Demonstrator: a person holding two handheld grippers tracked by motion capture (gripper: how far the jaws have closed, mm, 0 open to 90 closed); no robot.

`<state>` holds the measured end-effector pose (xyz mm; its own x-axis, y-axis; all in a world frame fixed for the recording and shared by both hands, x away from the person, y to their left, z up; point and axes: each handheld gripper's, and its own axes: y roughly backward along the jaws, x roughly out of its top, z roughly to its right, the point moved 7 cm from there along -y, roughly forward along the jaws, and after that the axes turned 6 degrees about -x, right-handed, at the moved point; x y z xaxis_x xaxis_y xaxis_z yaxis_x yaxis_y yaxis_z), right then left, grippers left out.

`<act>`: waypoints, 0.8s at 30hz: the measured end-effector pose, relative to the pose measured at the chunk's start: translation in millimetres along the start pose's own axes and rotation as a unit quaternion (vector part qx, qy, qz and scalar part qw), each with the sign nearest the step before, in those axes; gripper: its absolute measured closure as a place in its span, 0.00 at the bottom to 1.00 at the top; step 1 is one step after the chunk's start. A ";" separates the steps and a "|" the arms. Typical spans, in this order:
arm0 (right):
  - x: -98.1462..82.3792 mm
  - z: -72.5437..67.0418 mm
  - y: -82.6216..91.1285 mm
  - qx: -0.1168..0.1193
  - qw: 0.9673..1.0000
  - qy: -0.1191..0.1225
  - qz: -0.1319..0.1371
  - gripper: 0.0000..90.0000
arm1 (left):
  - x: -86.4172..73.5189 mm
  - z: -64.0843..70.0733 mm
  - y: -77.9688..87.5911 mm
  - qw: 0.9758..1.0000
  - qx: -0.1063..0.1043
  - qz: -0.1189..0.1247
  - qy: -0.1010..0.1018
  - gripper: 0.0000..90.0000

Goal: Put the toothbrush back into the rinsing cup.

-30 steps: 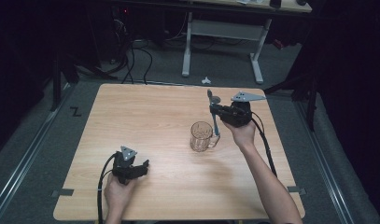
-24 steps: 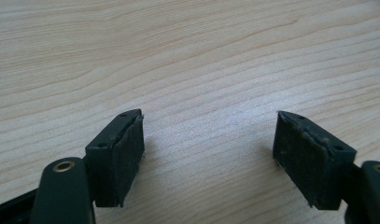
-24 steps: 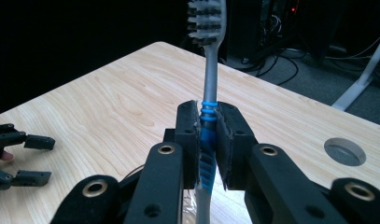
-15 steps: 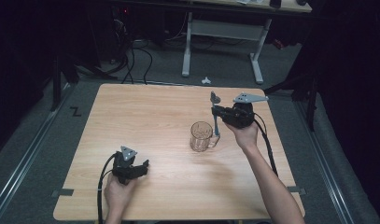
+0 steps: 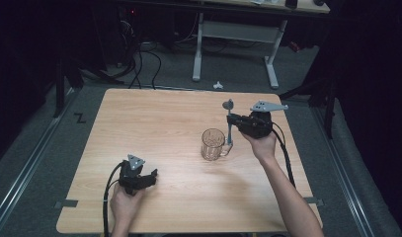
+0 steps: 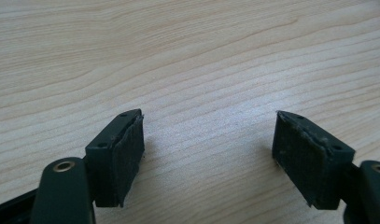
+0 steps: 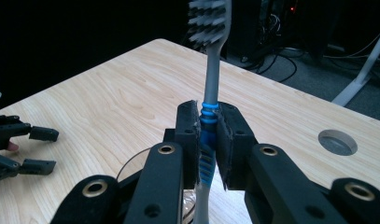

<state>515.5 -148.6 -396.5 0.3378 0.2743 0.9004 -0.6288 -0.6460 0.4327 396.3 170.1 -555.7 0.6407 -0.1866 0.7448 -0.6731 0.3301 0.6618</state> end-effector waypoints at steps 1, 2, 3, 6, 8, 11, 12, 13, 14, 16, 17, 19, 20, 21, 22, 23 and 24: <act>-0.8 0.4 0.9 0.000 1.000 0.000 0.000 0.89 | 0.0 0.0 0.0 1.000 0.000 0.000 0.000 0.29; -1.1 0.6 1.2 0.000 1.000 -0.001 0.000 0.89 | 0.0 0.0 -0.1 1.000 0.001 0.000 0.000 0.29; -1.8 1.0 1.9 0.000 1.000 -0.002 -0.001 0.89 | 0.0 0.0 0.0 1.000 0.000 0.000 0.000 0.29; -2.4 1.7 3.8 -0.001 1.000 -0.001 0.000 0.89 | 0.0 0.0 -0.1 1.000 0.001 0.000 0.000 0.29; -3.0 1.9 5.3 -0.002 1.000 0.000 0.001 0.89 | 0.0 0.0 0.0 1.000 0.000 0.000 0.000 0.29; -4.8 2.4 7.1 -0.004 1.000 -0.002 0.002 0.89 | 0.0 0.0 0.0 1.000 0.000 0.000 0.000 0.29; -5.5 2.8 7.3 -0.004 1.000 -0.003 0.001 0.89 | 0.0 0.0 0.0 1.000 0.000 0.000 0.000 0.29; -6.4 3.4 7.5 -0.004 1.000 -0.005 0.000 0.89 | 0.0 0.0 0.0 1.000 0.000 0.000 0.000 0.29; -6.9 4.1 7.7 -0.004 1.000 -0.005 0.000 0.89 | 0.0 0.0 0.0 1.000 0.000 0.000 0.000 0.29; -7.4 5.0 8.5 -0.005 1.000 -0.006 0.000 0.89 | 0.0 0.0 0.0 1.000 0.000 0.000 0.000 0.29; -7.7 5.1 9.0 -0.005 1.000 -0.008 0.000 0.89 | 0.0 0.0 0.0 1.000 0.000 0.000 0.000 0.29; -8.5 5.2 9.6 -0.004 1.000 -0.008 0.001 0.89 | 0.0 0.0 0.0 1.000 0.000 0.000 0.000 0.29; -9.2 5.1 9.8 -0.004 1.000 -0.008 0.001 0.89 | 0.0 0.0 0.0 1.000 0.000 0.000 0.000 0.29; -10.1 5.1 9.9 -0.005 1.000 -0.008 0.001 0.89 | 0.0 0.0 0.0 1.000 0.000 0.000 0.000 0.29; -11.0 5.2 9.7 -0.005 1.000 -0.008 0.000 0.89 | 0.0 0.0 0.0 1.000 0.000 0.000 0.000 0.29; -12.0 5.4 9.6 -0.005 1.000 -0.008 -0.001 0.89 | 0.0 0.0 0.0 1.000 0.000 0.000 0.000 0.29; -12.8 5.7 9.5 -0.005 1.000 -0.008 -0.001 0.89 | 0.0 0.0 0.0 1.000 0.000 0.000 0.000 0.29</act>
<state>509.2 -162.3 -404.2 0.3512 0.2637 0.8984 -0.6350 -0.6380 0.4356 396.3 170.1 -555.7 0.6405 -0.1865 0.7450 -0.6734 0.3299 0.6616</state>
